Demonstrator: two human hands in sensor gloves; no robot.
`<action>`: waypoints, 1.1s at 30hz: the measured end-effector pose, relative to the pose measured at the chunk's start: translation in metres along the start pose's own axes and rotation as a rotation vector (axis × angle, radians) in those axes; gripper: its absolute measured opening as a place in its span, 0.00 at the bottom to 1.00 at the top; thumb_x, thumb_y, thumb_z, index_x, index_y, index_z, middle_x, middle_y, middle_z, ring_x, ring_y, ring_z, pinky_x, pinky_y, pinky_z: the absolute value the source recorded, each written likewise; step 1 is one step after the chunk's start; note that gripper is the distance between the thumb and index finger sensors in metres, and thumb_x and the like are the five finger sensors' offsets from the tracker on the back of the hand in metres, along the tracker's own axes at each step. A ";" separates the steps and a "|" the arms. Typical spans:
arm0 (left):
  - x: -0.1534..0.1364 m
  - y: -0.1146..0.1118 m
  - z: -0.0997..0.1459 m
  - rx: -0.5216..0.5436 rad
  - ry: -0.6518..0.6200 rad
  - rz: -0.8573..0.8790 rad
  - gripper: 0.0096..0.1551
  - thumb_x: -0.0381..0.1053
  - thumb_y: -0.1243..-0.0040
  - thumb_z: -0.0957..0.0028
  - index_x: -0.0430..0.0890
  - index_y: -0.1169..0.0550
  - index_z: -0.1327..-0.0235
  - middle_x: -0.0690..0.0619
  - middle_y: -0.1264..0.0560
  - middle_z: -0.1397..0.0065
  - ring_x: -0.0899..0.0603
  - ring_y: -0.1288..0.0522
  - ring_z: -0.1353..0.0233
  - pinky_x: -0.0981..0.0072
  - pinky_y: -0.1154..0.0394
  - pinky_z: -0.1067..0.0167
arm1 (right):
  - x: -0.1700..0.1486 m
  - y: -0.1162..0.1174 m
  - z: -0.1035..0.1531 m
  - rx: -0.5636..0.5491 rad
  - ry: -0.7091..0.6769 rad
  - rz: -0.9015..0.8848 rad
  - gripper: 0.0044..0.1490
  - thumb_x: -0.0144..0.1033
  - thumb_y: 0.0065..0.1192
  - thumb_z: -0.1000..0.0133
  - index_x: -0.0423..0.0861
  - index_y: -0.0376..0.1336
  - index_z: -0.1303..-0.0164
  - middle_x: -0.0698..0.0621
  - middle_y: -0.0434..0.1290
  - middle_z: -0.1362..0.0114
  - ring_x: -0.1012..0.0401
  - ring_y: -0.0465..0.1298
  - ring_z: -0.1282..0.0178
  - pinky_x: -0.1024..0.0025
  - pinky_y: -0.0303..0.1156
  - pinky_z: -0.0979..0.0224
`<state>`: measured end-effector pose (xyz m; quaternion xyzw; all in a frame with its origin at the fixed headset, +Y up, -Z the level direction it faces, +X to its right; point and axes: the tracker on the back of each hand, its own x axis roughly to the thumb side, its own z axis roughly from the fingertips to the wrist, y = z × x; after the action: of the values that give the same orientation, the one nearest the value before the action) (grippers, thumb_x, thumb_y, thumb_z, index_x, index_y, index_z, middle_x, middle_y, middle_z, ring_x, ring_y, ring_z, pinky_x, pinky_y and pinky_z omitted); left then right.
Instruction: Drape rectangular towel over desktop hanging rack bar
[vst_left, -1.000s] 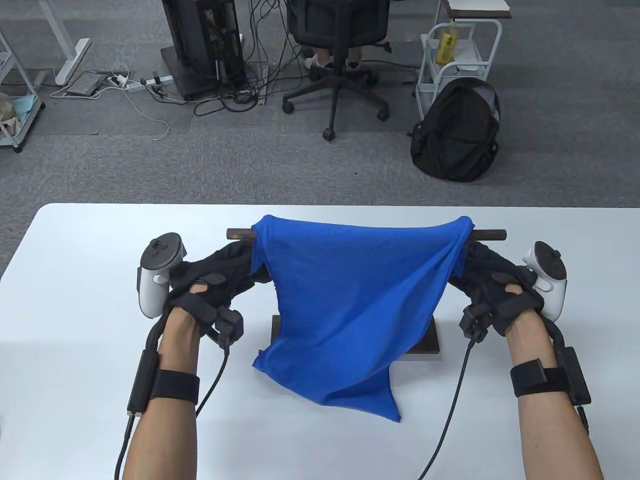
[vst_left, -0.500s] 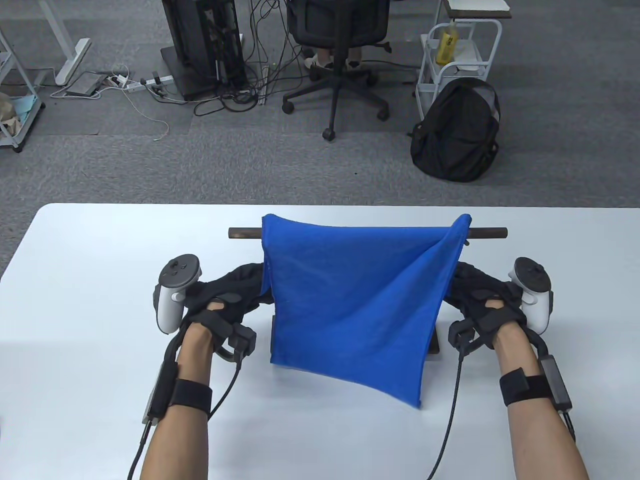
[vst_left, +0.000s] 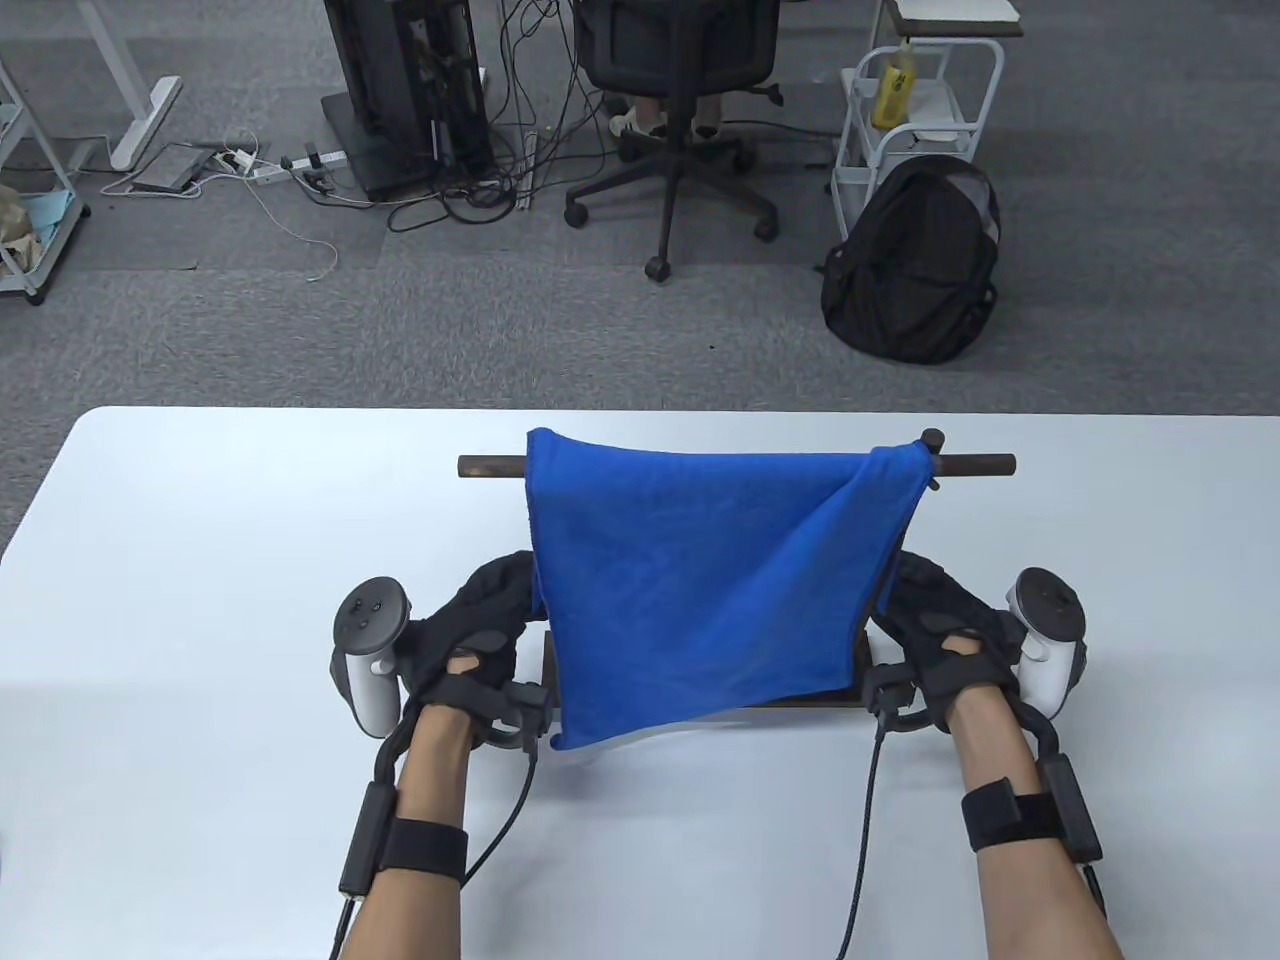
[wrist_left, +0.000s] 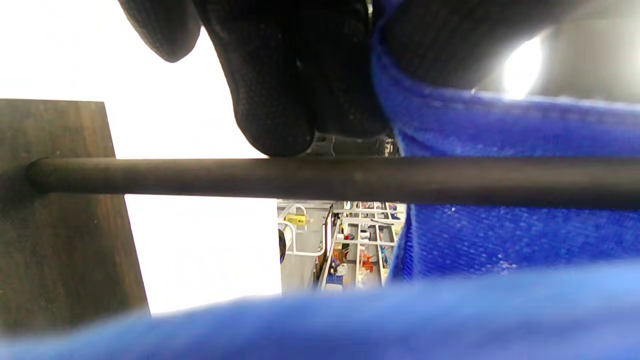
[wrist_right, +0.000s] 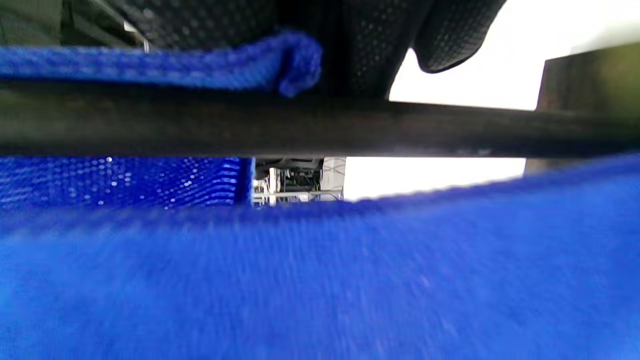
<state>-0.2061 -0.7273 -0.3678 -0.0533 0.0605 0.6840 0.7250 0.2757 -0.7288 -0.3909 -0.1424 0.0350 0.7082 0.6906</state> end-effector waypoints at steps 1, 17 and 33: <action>-0.005 -0.001 0.000 0.005 0.005 0.005 0.18 0.56 0.34 0.49 0.64 0.17 0.46 0.58 0.17 0.41 0.46 0.15 0.35 0.38 0.34 0.27 | 0.001 -0.001 0.001 -0.008 -0.012 0.008 0.25 0.36 0.73 0.52 0.48 0.72 0.43 0.51 0.84 0.46 0.55 0.84 0.36 0.49 0.69 0.29; -0.016 -0.004 0.002 0.024 0.025 -0.039 0.18 0.56 0.33 0.51 0.63 0.16 0.47 0.55 0.18 0.39 0.41 0.16 0.33 0.36 0.34 0.29 | 0.005 0.001 0.001 -0.183 -0.062 0.252 0.25 0.37 0.75 0.54 0.49 0.74 0.45 0.52 0.85 0.48 0.56 0.86 0.38 0.49 0.71 0.30; -0.033 0.000 -0.003 0.031 0.091 -0.102 0.18 0.57 0.32 0.51 0.63 0.15 0.48 0.56 0.17 0.39 0.40 0.16 0.33 0.35 0.33 0.30 | 0.007 0.002 -0.004 -0.145 -0.052 0.307 0.25 0.37 0.75 0.53 0.49 0.74 0.45 0.52 0.85 0.48 0.55 0.86 0.38 0.49 0.70 0.30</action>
<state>-0.2083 -0.7604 -0.3650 -0.0759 0.1012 0.6419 0.7563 0.2742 -0.7236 -0.3970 -0.1667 -0.0127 0.8094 0.5630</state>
